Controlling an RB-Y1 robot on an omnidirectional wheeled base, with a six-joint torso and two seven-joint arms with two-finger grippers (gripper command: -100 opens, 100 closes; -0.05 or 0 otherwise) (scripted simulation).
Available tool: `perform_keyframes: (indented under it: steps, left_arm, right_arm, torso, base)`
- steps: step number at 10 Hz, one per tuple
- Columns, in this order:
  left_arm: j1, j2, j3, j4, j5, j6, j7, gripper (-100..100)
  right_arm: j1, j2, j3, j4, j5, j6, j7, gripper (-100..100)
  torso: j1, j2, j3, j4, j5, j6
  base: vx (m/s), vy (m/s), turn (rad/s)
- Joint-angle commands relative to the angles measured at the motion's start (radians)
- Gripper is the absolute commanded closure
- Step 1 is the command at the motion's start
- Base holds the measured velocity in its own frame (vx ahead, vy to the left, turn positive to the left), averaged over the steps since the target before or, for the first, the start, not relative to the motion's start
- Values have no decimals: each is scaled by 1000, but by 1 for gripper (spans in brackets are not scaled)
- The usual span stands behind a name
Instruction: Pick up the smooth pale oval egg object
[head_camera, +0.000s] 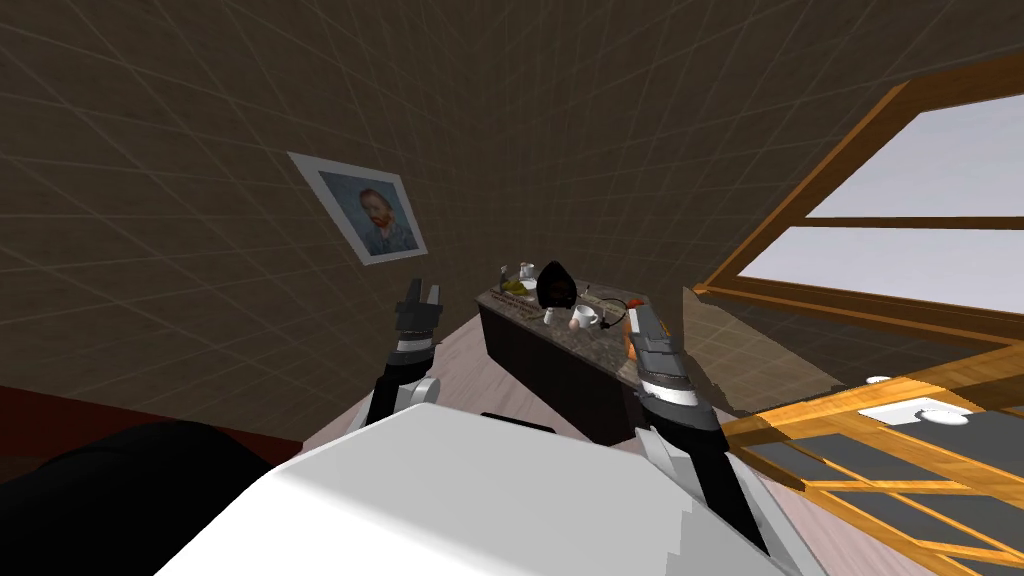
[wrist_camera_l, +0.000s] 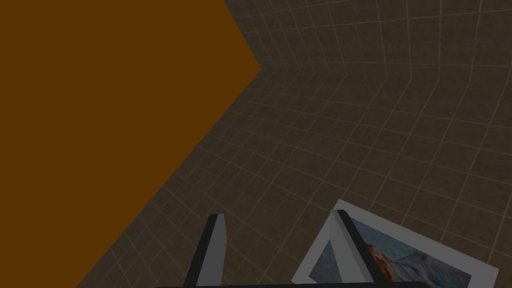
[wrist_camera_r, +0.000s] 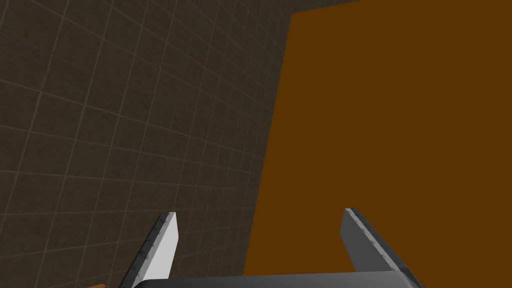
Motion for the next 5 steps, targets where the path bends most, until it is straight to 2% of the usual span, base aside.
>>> perform_keyframes:
  steps: [1,2,3,4,5]
  left_arm:
    - [0,0,0,0,0,0,0,0]
    - [0,0,0,0,0,0,0,0]
    - [0,0,0,0,0,0,0,0]
    - [0,0,0,0,0,0,0,0]
    - [0,0,0,0,0,0,0,0]
  right_arm:
    - [2,-29,-21,-2,50,-13,41,-100]
    - [6,-55,-39,-2,79,-25,70,-100]
    - [6,-55,-39,-2,97,-25,77,-100]
    - [12,-82,-57,0,133,-36,115,-100]
    - [12,-82,-57,0,142,-36,115,-100]
  torso:
    - [0,0,0,0,0,0]
    - [0,-1,-1,0,0,0]
    - [0,0,0,0,0,0]
    - [-1,-1,-1,0,0,0]
    - [-1,-2,-1,0,0,0]
  base:
    - [-54,75,8]
    - [-83,88,7]
    - [-67,68,-3]
    - [-52,63,11]
    - [-39,51,2]
